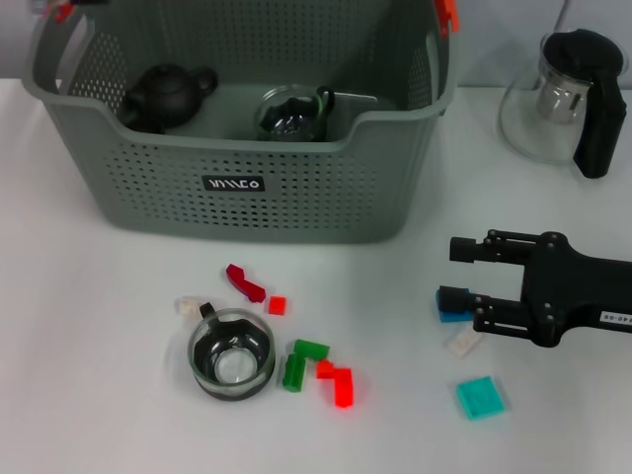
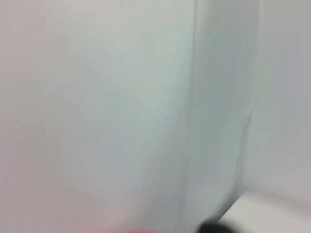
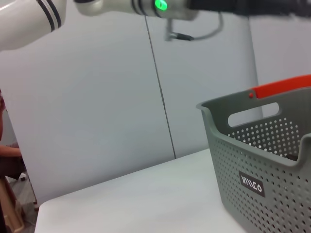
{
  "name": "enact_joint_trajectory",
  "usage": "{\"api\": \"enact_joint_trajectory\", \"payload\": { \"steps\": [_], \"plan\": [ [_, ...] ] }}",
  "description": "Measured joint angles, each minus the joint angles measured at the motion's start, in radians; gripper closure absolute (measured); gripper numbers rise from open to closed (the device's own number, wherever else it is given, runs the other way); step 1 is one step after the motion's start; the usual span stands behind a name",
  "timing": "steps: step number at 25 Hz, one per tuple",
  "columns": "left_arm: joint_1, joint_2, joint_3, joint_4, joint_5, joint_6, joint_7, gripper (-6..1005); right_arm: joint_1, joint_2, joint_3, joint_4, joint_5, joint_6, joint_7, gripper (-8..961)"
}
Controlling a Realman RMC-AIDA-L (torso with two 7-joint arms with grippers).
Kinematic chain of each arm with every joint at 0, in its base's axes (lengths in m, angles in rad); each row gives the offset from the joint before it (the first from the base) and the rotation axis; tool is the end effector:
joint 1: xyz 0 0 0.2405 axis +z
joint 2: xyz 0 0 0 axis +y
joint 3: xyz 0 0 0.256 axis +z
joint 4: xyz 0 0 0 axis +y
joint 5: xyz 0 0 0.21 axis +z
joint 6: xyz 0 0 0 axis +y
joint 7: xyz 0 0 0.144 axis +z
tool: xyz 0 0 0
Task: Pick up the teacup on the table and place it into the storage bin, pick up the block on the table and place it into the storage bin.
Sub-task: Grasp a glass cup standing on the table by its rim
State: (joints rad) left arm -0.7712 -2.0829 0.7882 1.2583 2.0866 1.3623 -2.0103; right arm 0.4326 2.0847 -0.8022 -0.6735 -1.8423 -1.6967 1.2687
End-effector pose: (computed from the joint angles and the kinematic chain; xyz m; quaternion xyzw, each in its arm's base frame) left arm -0.1057 0.4278 0.0979 -0.9214 -0.1649 -0.2203 0.2744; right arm 0.2564 0.2949 -0.0027 -0.9369 0.1573 0.2997 0.0876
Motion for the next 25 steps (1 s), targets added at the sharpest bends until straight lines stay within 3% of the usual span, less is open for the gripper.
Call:
{"api": "enact_joint_trajectory", "payload": {
  "steps": [6,11,18,25],
  "plan": [
    [0.063,0.041,-0.251,-0.101,-0.257,0.332,-0.028,271,0.000,0.000,0.000,0.000,0.000,0.000,0.000,287],
    [0.142,0.045,-0.397,-0.140,-0.270,0.624,0.046,274,0.000,0.000,0.000,0.000,0.000,0.000,0.000,288],
    [0.274,-0.005,-0.336,-0.069,-0.005,0.685,0.211,275,0.006,-0.001,0.001,-0.001,0.000,0.000,0.020,288],
    [0.277,-0.026,-0.235,-0.055,0.249,0.661,0.228,277,0.010,-0.004,-0.002,-0.002,0.000,0.000,0.027,288]
  ]
}}
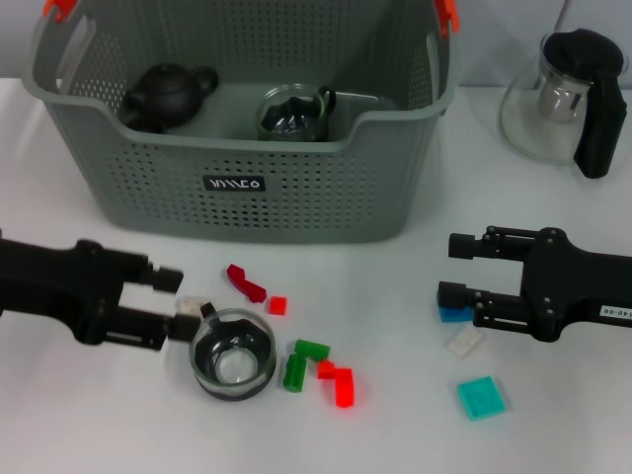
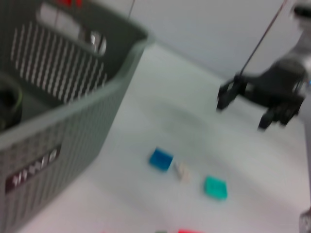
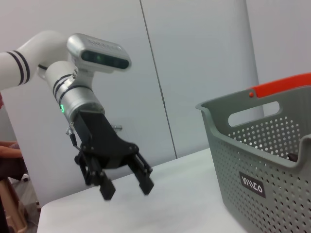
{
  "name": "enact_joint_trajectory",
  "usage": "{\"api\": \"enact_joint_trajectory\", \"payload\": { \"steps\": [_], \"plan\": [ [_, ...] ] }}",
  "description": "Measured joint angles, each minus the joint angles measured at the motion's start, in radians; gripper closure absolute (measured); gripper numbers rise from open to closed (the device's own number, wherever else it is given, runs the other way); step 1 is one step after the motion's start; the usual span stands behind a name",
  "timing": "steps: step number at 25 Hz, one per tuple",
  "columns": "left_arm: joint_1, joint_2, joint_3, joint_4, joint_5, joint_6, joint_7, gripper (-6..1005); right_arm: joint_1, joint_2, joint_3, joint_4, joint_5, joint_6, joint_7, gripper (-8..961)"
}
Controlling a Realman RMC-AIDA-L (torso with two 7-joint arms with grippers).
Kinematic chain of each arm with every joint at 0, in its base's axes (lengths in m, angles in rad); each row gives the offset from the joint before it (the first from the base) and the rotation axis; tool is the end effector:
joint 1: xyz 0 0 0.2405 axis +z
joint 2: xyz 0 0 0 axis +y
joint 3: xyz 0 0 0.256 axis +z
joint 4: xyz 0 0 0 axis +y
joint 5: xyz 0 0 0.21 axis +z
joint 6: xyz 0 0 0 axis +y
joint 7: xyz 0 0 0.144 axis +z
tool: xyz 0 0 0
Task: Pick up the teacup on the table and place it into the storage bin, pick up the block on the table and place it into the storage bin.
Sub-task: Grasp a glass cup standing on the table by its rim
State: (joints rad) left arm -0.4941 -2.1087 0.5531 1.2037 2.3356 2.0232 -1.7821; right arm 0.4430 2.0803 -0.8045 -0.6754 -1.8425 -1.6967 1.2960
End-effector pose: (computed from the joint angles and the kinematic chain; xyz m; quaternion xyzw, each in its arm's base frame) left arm -0.2510 0.2882 0.0740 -0.9535 -0.2769 -0.1085 0.0490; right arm 0.2541 0.2980 -0.0011 -0.9365 0.1637 0.2988 0.0826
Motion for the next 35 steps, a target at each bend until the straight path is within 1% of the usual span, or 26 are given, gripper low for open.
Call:
{"api": "enact_joint_trajectory", "payload": {
  "steps": [6,12,14,20,23,25,30,35],
  "plan": [
    [-0.034,-0.002,0.087,0.022,0.129,-0.054,-0.069,279,0.000,-0.002,0.000,0.001,0.000,0.002,0.000,288],
    [-0.084,-0.006,0.211,0.022,0.205,-0.153,-0.235,280,0.000,-0.002,-0.003,0.002,0.000,0.003,0.001,288],
    [-0.092,-0.012,0.266,0.029,0.230,-0.187,-0.293,280,0.000,-0.002,-0.001,0.002,0.000,0.002,0.002,287],
    [-0.088,-0.056,0.466,0.099,0.364,-0.285,-0.437,281,0.000,-0.003,0.002,0.002,0.000,0.001,0.002,287],
    [-0.082,-0.061,0.572,0.123,0.394,-0.313,-0.513,281,0.000,-0.003,0.002,0.002,0.000,0.002,0.002,287],
    [-0.082,-0.061,0.613,0.127,0.413,-0.336,-0.541,282,0.000,-0.003,0.002,0.002,0.000,0.004,0.002,287],
    [-0.086,-0.064,0.675,0.112,0.436,-0.374,-0.566,282,0.000,-0.003,0.002,0.002,0.000,0.006,0.002,287],
    [-0.088,-0.064,0.688,0.104,0.454,-0.390,-0.575,283,0.000,-0.003,0.003,0.002,0.000,0.007,0.002,287]
  ]
}}
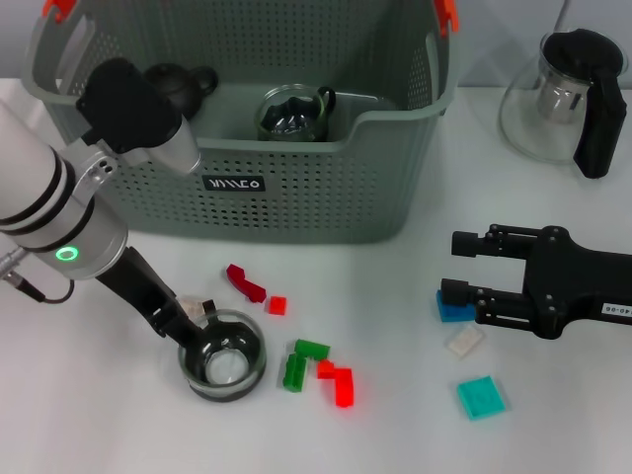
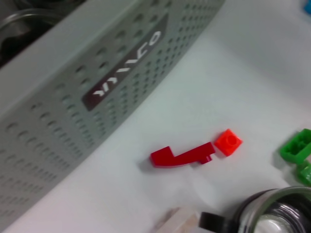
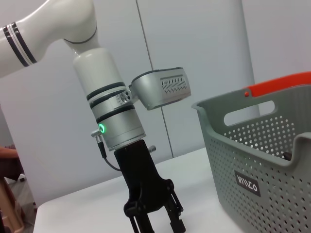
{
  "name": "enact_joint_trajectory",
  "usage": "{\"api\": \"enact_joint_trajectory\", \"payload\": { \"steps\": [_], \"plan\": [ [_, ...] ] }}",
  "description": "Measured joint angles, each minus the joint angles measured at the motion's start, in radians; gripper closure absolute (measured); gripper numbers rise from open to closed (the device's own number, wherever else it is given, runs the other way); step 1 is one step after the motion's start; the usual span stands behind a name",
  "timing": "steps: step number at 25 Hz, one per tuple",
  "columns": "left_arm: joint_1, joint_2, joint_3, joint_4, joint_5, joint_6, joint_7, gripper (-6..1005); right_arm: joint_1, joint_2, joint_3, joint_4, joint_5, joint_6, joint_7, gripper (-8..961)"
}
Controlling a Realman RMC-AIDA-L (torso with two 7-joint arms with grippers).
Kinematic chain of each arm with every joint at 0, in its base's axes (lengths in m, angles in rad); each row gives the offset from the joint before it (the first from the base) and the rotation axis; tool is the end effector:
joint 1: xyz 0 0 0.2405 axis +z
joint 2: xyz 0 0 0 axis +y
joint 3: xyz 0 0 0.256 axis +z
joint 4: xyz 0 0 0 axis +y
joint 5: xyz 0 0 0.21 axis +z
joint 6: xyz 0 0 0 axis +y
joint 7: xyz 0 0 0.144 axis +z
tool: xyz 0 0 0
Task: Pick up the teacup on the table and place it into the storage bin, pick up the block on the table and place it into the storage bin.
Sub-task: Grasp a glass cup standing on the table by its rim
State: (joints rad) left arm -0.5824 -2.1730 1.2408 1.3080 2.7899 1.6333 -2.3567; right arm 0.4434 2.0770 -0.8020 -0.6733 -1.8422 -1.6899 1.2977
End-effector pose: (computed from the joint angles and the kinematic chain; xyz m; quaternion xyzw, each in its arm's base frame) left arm -0.2124 0.3393 -0.0040 -0.9109 -0.3105 0.2290 0.1460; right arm 0.2555 0.2992 0.0000 -0.9362 0.1662 0.2972 0.0867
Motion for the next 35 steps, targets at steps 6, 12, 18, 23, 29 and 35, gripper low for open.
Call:
{"api": "enact_joint_trajectory", "payload": {
  "steps": [6,12,18,23,29,35],
  "plan": [
    [-0.001,-0.001,0.002,0.000,0.044,-0.042,-0.032,291,0.003,0.000,0.000,0.000,0.000,0.001,0.000,287],
    [0.003,-0.002,0.055,-0.004,0.038,-0.033,-0.008,308,0.006,0.000,-0.001,-0.002,0.000,0.000,0.010,288],
    [0.002,-0.002,0.083,-0.021,0.039,-0.044,-0.007,325,0.006,0.000,0.000,0.000,0.000,0.003,0.011,288],
    [-0.001,-0.002,0.090,-0.022,0.046,-0.047,-0.009,339,0.006,0.000,0.000,0.000,0.000,0.003,0.011,287],
    [-0.004,-0.002,0.090,-0.026,0.048,-0.052,-0.011,567,0.006,0.000,0.000,0.000,0.000,0.004,0.011,288],
    [-0.004,-0.002,0.088,-0.030,0.048,-0.043,-0.010,726,0.006,0.000,0.000,0.000,0.000,0.001,0.011,288]
  ]
}}
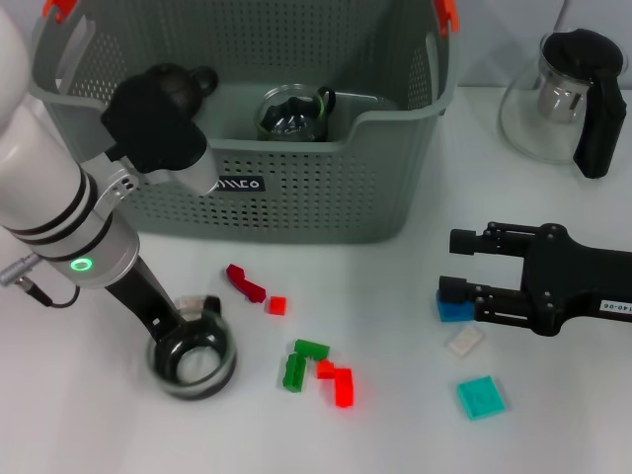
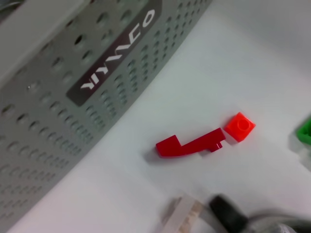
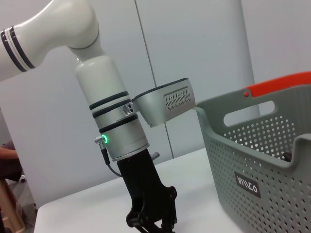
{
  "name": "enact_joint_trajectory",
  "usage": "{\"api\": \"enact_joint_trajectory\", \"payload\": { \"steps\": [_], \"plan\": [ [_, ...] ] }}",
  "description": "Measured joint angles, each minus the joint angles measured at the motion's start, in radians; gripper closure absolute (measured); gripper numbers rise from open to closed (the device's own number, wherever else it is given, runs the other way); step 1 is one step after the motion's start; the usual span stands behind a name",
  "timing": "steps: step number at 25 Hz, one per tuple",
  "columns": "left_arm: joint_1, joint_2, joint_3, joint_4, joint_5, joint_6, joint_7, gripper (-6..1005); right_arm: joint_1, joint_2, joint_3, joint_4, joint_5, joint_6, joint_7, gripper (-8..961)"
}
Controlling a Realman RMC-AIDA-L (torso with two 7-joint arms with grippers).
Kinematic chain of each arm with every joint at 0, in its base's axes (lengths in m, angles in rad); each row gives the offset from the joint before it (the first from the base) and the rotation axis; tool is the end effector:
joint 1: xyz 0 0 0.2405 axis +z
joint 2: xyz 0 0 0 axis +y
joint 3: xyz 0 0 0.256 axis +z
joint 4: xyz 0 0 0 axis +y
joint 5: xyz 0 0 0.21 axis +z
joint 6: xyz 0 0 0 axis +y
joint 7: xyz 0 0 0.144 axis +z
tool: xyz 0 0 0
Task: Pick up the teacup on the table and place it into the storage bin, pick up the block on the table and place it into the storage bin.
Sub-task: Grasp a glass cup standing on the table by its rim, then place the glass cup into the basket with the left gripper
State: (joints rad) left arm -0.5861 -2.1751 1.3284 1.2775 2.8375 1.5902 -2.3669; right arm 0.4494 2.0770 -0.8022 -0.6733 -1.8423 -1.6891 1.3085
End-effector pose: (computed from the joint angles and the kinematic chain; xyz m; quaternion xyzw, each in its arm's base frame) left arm -0.2140 0.3394 -0.0168 -0.9093 -0.2821 0.2668 0.1495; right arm 0.2537 0.3008 0.0000 -0.9359 0.1685 0.2976 0.0845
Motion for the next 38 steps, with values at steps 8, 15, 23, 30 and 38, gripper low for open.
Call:
{"api": "enact_joint_trajectory", "payload": {
  "steps": [8,15,23,30,38],
  "plan": [
    [0.001,0.007,-0.107,0.023,-0.083,0.066,0.058,954,0.000,0.000,0.000,0.000,0.000,-0.005,0.000,288],
    [-0.020,0.047,-0.502,-0.085,-0.389,0.262,0.347,953,-0.001,0.000,-0.002,0.000,0.000,-0.006,0.000,287],
    [-0.063,0.135,-0.829,-0.322,-0.786,0.409,0.492,954,0.000,0.003,-0.007,0.000,0.000,-0.007,0.000,287],
    [-0.148,0.153,-0.823,-0.277,-0.933,0.246,0.398,954,-0.009,0.003,-0.009,0.000,0.000,-0.025,0.000,288],
    [-0.316,0.201,-0.564,-0.226,-0.711,-0.130,0.272,953,-0.012,0.001,-0.006,0.000,0.000,-0.035,0.000,288]
  ]
}}
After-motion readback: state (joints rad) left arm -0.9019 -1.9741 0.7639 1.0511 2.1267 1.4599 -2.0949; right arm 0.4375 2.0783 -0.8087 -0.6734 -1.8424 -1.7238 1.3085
